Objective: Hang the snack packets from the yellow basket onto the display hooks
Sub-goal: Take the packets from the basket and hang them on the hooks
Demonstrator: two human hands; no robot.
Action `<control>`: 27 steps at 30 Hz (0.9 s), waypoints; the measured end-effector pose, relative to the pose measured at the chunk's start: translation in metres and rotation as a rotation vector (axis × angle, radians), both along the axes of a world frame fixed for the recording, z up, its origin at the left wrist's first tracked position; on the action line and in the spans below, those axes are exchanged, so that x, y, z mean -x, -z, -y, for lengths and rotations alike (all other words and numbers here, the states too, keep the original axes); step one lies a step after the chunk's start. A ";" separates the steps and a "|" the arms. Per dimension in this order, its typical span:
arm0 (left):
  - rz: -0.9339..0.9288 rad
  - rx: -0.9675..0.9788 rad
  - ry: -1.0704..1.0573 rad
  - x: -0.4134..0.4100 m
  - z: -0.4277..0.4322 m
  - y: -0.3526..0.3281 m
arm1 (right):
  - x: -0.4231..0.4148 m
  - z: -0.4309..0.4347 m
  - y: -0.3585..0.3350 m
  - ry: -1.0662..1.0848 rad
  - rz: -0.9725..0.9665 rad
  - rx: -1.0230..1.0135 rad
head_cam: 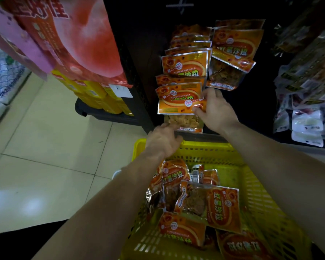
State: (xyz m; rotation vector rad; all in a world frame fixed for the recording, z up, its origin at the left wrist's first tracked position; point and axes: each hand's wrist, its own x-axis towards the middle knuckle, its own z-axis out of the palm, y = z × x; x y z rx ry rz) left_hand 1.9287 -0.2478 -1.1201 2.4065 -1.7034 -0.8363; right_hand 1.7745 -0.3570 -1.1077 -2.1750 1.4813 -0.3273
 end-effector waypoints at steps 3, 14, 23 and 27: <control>-0.011 -0.051 0.008 0.007 0.017 0.003 | 0.002 0.004 0.003 0.010 -0.039 0.118; -0.042 -0.049 -0.008 0.003 0.039 0.025 | -0.002 0.010 -0.008 -0.233 -0.131 0.400; -0.097 -0.052 -0.038 0.000 0.043 0.030 | -0.025 0.052 -0.025 -0.297 -0.230 0.550; -0.106 -0.048 -0.037 -0.002 0.043 0.032 | -0.033 0.070 -0.028 -0.205 -0.309 0.601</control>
